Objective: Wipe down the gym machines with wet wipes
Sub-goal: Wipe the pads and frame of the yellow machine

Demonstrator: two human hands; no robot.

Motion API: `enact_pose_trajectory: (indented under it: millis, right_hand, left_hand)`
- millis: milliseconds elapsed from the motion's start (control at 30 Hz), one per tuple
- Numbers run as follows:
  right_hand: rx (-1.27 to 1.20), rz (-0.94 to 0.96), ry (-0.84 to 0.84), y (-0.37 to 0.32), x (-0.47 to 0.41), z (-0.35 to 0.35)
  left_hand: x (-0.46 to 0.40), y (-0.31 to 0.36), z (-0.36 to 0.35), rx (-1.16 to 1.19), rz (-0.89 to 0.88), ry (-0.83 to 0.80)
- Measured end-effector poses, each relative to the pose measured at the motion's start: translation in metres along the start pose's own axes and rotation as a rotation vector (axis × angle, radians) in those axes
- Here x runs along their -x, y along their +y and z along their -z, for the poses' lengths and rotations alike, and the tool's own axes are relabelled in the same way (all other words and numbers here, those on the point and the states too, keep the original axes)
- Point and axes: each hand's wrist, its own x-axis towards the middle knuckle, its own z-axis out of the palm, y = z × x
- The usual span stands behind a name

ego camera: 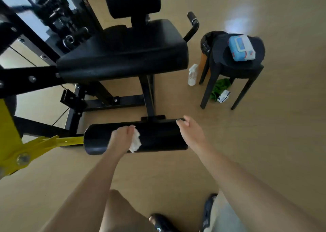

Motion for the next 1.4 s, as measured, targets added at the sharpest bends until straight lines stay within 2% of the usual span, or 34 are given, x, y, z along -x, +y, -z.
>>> enact_pose_trajectory:
  millis: [100, 200, 300, 467, 633, 767, 900, 1067, 1167, 1400]
  right_hand:
    - [-0.187, -0.023, -0.051, -0.037, 0.033, 0.044]
    - [-0.466, -0.096, -0.087, -0.075, 0.069, 0.108]
    - [-0.829, -0.163, -0.092, -0.112, 0.114, 0.185]
    - [-1.076, -0.125, -0.043, -0.155, 0.181, 0.312]
    - [-1.055, -0.087, 0.083, -0.182, 0.231, 0.417]
    - [-1.023, -0.071, 0.211, -0.195, 0.250, 0.490]
    - [-1.007, -0.024, 0.249, -0.209, 0.250, 0.542]
    - [-0.930, 0.005, 0.296, -0.228, 0.217, 0.601]
    - [-0.871, 0.019, 0.374, -0.242, 0.184, 0.643]
    - [-0.831, -0.009, 0.486, -0.281, 0.098, 0.753]
  left_hand:
    - [0.052, 0.107, 0.008, 0.288, -0.129, -0.321]
    - [0.105, 0.206, 0.027, 0.448, -0.203, -0.540]
    - [0.154, 0.296, 0.055, 0.477, -0.263, -0.641]
    - [0.230, 0.436, 0.087, 0.330, -0.337, -0.712]
    - [0.279, 0.544, 0.093, 0.198, -0.421, -0.691]
    - [0.306, 0.619, 0.088, 0.071, -0.570, -0.668]
    - [0.309, 0.675, 0.088, 0.005, -0.683, -0.709]
    - [0.279, 0.746, 0.089, 0.092, -0.654, -0.869]
    - [0.254, 0.800, 0.084, 0.064, -0.712, -0.919]
    - [0.189, 0.946, 0.071, -0.102, -0.854, -0.931]
